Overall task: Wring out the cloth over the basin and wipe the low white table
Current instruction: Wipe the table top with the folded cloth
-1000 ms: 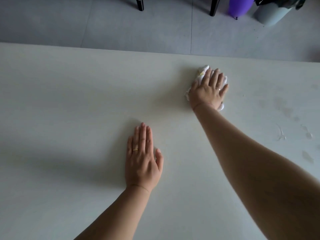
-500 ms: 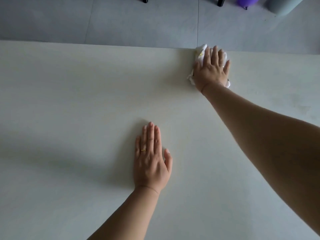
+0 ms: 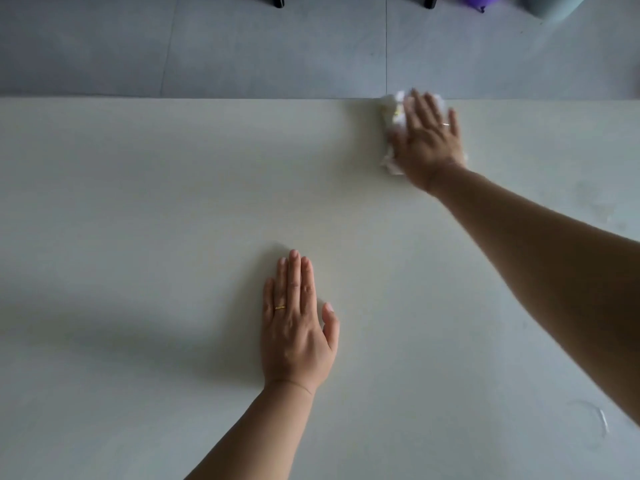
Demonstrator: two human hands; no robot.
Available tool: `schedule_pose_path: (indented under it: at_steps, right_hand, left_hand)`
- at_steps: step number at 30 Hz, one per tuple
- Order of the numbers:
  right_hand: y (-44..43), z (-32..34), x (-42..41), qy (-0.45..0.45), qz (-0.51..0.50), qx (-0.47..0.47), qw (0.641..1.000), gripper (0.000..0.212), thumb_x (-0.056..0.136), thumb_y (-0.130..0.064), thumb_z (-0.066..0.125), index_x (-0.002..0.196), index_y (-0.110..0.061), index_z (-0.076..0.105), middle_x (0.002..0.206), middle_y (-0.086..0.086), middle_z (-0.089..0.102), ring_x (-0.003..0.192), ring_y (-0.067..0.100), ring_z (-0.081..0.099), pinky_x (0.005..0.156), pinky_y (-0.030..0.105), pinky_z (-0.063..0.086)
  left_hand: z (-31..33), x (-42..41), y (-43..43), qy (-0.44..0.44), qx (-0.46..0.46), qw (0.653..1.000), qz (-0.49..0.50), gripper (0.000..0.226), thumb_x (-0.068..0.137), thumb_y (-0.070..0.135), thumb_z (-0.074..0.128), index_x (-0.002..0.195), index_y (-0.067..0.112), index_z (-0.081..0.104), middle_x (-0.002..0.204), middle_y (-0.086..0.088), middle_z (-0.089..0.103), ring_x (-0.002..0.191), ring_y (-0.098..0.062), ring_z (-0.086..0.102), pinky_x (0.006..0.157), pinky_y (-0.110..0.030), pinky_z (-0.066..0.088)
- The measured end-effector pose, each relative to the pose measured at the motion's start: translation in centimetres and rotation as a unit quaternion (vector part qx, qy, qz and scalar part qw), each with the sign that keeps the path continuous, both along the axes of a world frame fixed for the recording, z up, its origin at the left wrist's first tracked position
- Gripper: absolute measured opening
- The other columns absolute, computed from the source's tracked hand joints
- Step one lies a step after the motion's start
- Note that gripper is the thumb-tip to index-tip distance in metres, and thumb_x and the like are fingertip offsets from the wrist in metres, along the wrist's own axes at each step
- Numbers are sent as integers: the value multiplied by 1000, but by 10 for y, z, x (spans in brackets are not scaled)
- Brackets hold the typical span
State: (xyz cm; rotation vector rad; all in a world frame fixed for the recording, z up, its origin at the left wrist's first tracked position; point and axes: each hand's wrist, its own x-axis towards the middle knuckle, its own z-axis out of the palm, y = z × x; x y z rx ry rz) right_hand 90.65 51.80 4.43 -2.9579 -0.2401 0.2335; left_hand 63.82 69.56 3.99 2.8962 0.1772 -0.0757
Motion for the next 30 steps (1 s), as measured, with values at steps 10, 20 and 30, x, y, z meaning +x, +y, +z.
schedule_pose_path:
  at_steps: [10, 20, 30]
  right_hand:
    - [10, 1, -11, 13, -138, 5, 990, 61, 97, -44, 21, 151, -21, 5, 160, 3, 0, 146, 22, -6, 117, 44, -6]
    - [-75, -1, -32, 16, -79, -11, 997, 58, 98, -46, 19, 150, -27, 3, 160, -4, -1, 146, 16, -6, 118, 41, -7]
    - [7, -3, -90, 8, -29, 12, 999, 60, 97, -44, 23, 151, -23, 5, 160, 1, 0, 146, 20, -7, 116, 41, -10]
  left_hand:
    - [-2, 0, 0, -13, 11, 1000, -1, 63, 87, 28, 36, 144, 1, 33, 154, -14, 28, 143, -29, 26, 116, -44, 22]
    - [-6, 1, 2, -21, 25, 999, -2, 63, 88, 29, 33, 144, 0, 33, 154, -15, 28, 143, -29, 26, 116, -44, 22]
    - [-6, 2, 1, -21, 28, 999, -4, 64, 87, 30, 32, 143, -1, 33, 153, -17, 29, 142, -31, 27, 115, -45, 22]
